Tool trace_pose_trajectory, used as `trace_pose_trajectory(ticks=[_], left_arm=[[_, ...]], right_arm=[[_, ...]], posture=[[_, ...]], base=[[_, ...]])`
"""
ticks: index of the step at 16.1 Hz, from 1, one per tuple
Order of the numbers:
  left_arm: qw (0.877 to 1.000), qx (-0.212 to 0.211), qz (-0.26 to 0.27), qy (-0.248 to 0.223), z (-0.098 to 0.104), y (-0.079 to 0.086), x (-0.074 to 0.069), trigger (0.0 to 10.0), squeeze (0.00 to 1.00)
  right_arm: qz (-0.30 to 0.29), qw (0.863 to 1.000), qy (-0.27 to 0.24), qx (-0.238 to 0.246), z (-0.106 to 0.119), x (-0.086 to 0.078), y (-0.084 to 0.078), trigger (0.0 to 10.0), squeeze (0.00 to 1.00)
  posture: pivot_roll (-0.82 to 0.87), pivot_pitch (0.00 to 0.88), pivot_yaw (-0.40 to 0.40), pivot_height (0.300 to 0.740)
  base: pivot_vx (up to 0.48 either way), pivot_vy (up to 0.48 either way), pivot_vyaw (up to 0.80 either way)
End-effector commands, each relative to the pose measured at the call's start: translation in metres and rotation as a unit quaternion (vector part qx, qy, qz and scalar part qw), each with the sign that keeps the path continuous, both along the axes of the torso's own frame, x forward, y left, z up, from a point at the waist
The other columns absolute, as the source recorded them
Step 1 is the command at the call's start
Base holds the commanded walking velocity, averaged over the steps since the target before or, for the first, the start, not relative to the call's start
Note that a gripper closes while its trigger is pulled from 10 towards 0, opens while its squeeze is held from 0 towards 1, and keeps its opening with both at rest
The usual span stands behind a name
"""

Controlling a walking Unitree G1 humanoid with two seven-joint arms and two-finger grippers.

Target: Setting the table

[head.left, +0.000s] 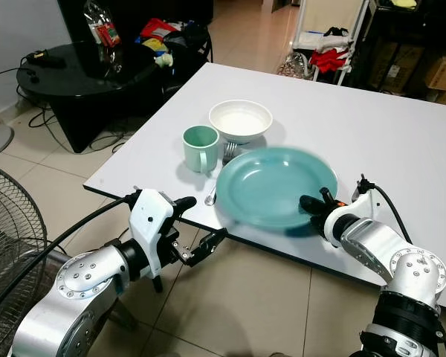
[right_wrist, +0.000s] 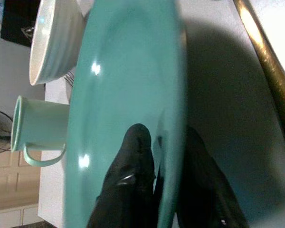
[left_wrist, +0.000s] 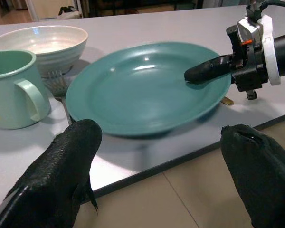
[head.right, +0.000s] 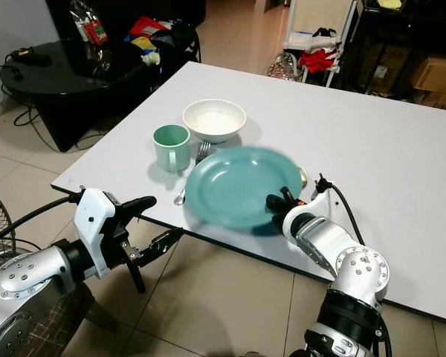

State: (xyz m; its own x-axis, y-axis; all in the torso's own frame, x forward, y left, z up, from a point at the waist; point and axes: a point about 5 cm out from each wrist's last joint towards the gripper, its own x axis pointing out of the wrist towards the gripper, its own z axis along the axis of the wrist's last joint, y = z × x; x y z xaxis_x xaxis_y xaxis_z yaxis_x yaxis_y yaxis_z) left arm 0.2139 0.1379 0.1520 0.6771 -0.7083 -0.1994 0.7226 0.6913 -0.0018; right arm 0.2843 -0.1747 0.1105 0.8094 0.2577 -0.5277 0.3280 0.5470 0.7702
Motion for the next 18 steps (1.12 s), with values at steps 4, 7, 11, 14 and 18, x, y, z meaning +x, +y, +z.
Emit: trace_pose_trajectory(ticks=[4, 7, 11, 14, 18], left_arm=[[1.000, 0.006, -0.006, -0.010, 0.004, -0.002, 0.001, 10.0, 0.00], [1.000, 0.007, 0.000, -0.014, 0.005, -0.001, 0.000, 10.0, 0.00], [1.000, 0.001, 0.000, -0.010, 0.004, 0.000, -0.001, 10.0, 0.00], [1.000, -0.012, 0.017, -0.011, 0.004, 0.001, -0.002, 10.0, 0.00], [0.985, -0.042, 0.157, -0.054, 0.013, 0.015, 0.001, 10.0, 0.00]], right_arm=[[-0.003, 1.000, -0.011, -0.004, 0.009, 0.003, -0.003, 10.0, 1.00], [-0.010, 1.000, -0.008, -0.015, 0.012, -0.017, -0.011, 10.0, 1.00], [-0.007, 0.999, -0.021, -0.029, 0.020, -0.039, -0.017, 10.0, 1.00], [0.025, 0.994, -0.038, -0.096, 0.033, -0.060, -0.026, 10.0, 1.00], [0.133, 0.940, -0.150, -0.276, 0.078, -0.067, -0.027, 10.0, 1.00]], posture=[[0.07, 0.000, 0.005, 0.740], [0.07, 0.000, 0.005, 0.740], [0.05, 0.000, 0.029, 0.740], [0.03, 0.000, 0.047, 0.740], [0.02, 0.000, 0.051, 0.740]], base=[[0.000, 0.000, 0.00], [0.000, 0.000, 0.00], [0.000, 0.000, 0.00], [0.000, 0.000, 0.00], [0.000, 0.000, 0.00]])
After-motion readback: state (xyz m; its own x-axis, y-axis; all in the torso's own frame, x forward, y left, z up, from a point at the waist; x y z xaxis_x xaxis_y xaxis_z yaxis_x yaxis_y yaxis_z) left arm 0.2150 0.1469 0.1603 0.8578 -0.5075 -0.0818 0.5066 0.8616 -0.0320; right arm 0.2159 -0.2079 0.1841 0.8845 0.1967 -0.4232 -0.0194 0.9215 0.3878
